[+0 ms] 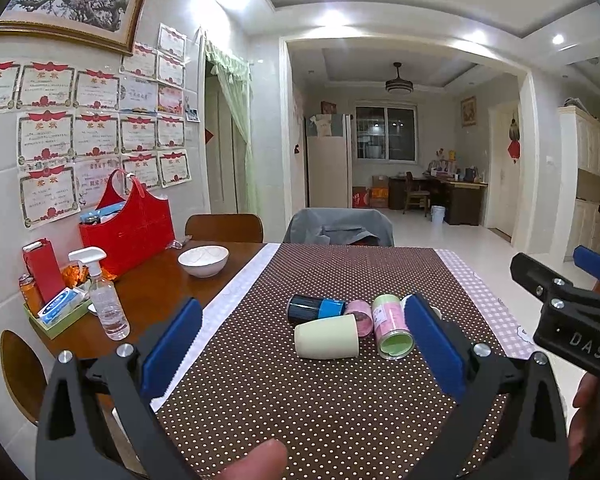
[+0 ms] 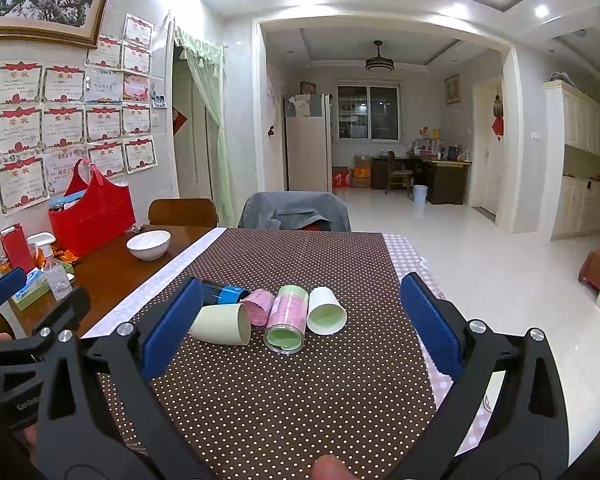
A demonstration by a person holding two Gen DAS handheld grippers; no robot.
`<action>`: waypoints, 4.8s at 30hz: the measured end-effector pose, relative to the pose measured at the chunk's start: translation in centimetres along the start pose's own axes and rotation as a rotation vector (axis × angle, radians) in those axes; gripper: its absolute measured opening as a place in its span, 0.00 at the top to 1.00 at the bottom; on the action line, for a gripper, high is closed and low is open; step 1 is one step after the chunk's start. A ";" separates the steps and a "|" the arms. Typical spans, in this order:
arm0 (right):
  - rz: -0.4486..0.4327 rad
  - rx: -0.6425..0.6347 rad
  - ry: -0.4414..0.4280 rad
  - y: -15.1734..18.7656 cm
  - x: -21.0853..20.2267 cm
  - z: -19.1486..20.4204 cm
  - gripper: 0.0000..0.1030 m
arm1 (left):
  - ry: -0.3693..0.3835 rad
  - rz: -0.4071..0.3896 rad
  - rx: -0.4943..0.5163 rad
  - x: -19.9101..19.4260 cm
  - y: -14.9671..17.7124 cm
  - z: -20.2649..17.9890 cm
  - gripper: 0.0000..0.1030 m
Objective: Flip cup upside down
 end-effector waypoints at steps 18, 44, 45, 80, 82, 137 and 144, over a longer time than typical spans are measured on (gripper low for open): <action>0.162 0.011 0.033 0.5 9.3 -3.5 0.06 | 0.066 0.195 0.047 10.6 0.4 -3.9 0.04; 0.457 0.116 0.174 4.4 24.1 -17.0 0.06 | 0.384 0.626 0.095 31.9 1.7 -19.3 0.04; 0.468 0.126 0.171 4.6 24.5 -17.6 0.06 | 0.386 0.643 0.097 32.6 1.8 -19.9 0.04; 0.519 0.218 0.139 6.1 27.2 -21.3 0.06 | 0.397 0.826 0.151 41.3 4.7 -26.7 0.41; 0.516 0.218 0.142 6.0 27.0 -21.1 0.06 | 0.417 0.827 0.158 41.1 4.7 -26.7 0.42; 0.426 0.131 0.102 7.6 12.7 -10.5 0.06 | 0.466 0.727 -0.017 20.6 12.3 -12.9 0.41; 0.414 0.129 0.082 7.5 11.8 -10.0 0.06 | 0.411 0.671 -0.014 19.5 12.6 -12.3 0.20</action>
Point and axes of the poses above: each gripper's, at about its wrist camera, not at the fingertips, and x roughly the way its jaws point, z to its left, y to its underside, the point moved 1 cm from there along x, roughly the way its jaws point, and after that the axes turned 5 degrees about x, right-handed, at the moved point
